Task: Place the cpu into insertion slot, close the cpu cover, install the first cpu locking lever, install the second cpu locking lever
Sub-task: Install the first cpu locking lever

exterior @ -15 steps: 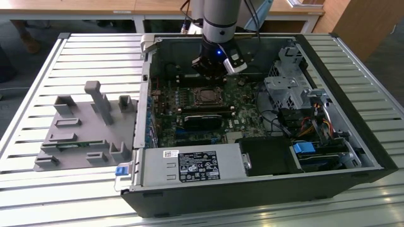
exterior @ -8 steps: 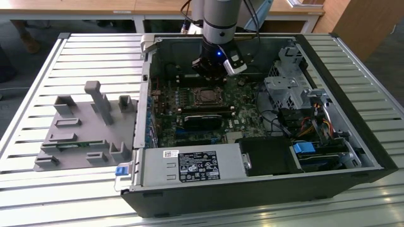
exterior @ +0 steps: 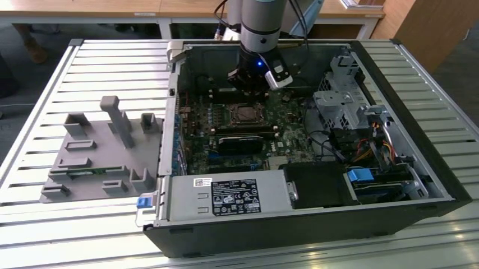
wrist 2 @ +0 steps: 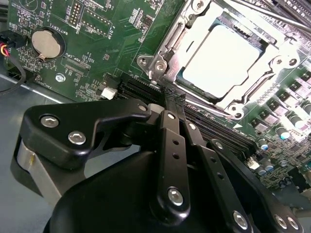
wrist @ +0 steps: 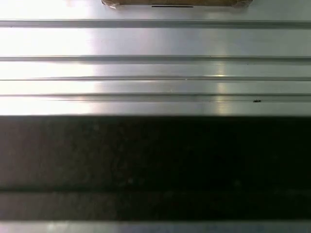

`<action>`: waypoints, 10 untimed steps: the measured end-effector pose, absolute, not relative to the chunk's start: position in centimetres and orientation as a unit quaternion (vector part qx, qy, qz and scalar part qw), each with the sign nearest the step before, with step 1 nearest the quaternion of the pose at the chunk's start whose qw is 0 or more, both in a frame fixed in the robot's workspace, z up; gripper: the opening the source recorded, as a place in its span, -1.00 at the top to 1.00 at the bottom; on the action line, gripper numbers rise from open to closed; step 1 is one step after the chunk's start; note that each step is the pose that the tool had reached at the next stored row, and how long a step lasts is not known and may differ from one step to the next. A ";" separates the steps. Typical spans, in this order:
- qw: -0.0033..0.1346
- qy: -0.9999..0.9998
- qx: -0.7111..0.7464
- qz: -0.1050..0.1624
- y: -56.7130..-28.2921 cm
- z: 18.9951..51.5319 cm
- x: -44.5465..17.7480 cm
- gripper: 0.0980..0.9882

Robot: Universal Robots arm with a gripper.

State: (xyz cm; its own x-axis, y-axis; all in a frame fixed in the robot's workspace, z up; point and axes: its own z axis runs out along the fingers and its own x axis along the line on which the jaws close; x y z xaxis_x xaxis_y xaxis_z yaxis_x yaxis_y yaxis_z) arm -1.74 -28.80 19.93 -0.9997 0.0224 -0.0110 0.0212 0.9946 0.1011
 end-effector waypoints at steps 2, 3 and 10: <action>0.006 0.999 0.011 0.051 -28.8 19.9 -1.7 0.96; 0.006 0.999 0.011 0.051 -28.8 19.9 -1.7 0.96; 0.006 0.999 0.011 0.042 -28.8 19.9 -1.7 0.96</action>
State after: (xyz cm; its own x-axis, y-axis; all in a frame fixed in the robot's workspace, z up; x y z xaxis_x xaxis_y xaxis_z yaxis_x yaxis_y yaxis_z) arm -1.73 -28.81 19.88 -0.9997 0.0223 -0.0112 0.0212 0.9962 0.0839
